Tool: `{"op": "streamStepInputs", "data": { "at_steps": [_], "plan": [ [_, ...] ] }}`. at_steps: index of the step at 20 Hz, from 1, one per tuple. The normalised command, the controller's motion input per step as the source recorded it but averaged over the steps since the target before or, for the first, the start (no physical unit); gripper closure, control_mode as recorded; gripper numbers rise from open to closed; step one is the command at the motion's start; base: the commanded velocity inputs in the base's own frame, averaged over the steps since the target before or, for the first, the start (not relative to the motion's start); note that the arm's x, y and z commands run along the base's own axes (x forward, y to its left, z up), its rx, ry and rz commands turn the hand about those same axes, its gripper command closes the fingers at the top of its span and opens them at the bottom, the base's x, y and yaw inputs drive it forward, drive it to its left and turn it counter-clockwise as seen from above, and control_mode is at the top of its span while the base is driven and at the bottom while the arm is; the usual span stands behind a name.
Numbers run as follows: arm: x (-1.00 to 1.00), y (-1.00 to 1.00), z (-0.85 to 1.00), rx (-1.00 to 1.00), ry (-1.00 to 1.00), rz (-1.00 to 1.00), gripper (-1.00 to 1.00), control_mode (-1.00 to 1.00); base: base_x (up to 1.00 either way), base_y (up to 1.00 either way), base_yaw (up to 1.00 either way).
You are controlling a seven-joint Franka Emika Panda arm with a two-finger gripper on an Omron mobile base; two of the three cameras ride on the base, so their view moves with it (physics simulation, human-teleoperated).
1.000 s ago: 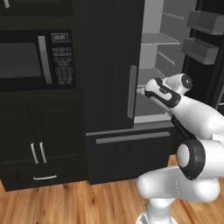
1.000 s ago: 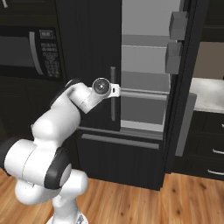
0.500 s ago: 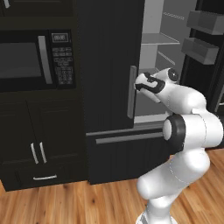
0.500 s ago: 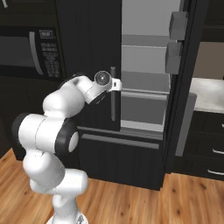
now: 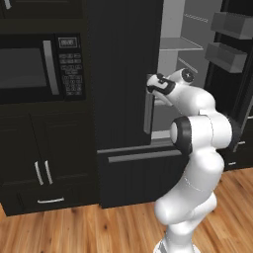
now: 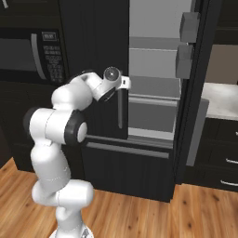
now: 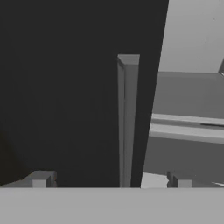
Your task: Place one of the steaks on the plate and the other in the bowl. Then place the bowl in the fridge.
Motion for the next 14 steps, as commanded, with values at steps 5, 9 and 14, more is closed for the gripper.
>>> {"op": "streamStepInputs", "data": {
  "at_steps": [5, 9, 14],
  "plan": [
    [0.53, 0.00, -0.04, 0.00, 0.00, 0.00, -1.00, -1.00, 0.00, 0.00, 0.00],
    [0.54, 0.00, -0.08, 0.00, 0.00, 0.00, -1.00, -1.00, 0.00, 0.00, 0.00],
    [0.49, 0.00, -0.32, 0.00, -0.05, 0.00, -1.00, -1.00, 0.00, 0.00, 0.00]
  ]
}}
